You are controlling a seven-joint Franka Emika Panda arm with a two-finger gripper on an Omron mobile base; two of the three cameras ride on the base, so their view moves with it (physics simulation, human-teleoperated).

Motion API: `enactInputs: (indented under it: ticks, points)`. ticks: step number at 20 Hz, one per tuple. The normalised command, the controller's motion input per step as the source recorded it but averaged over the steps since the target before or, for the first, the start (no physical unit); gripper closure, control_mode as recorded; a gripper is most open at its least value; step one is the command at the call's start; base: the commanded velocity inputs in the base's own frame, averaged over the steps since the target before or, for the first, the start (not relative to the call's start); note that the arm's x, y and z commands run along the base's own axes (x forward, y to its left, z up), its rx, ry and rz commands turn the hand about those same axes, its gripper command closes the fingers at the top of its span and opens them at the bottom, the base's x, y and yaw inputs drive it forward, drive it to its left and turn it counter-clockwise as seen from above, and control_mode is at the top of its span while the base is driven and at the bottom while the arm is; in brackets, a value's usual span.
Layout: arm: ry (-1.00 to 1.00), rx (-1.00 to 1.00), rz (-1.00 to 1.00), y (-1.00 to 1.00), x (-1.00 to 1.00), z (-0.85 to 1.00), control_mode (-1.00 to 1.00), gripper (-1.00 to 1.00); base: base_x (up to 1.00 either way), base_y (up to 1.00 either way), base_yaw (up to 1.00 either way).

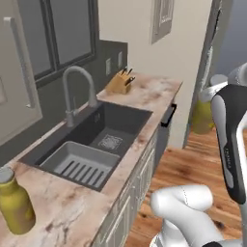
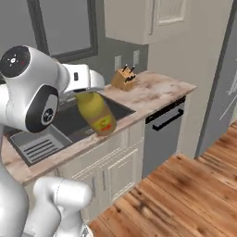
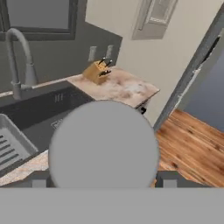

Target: Move the drinks to the dining counter.

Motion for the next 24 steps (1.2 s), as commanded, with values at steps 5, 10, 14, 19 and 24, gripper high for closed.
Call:
enactInputs:
  ticks: [5,10,14,19,24]
  points:
    - [0.0,0.0,0.0,0.0,0.0,0.0,1.0,1.0,0.0,0.0,-1.0]
    - [0.0,0.0,0.0,0.0,0.0,0.0,1.0,1.0,0.0,0.0,-1.0]
    - [0.0,0.0,0.0,0.0,0.0,0.0,1.0,1.0,0.0,0.0,-0.96]
    - [0.0,0.0,0.0,0.0,0.0,0.0,1.0,1.0,0.0,0.0,-0.84]
    - [0.0,0.0,0.0,0.0,0.0,0.0,1.0,1.0,0.0,0.0,-0.81]
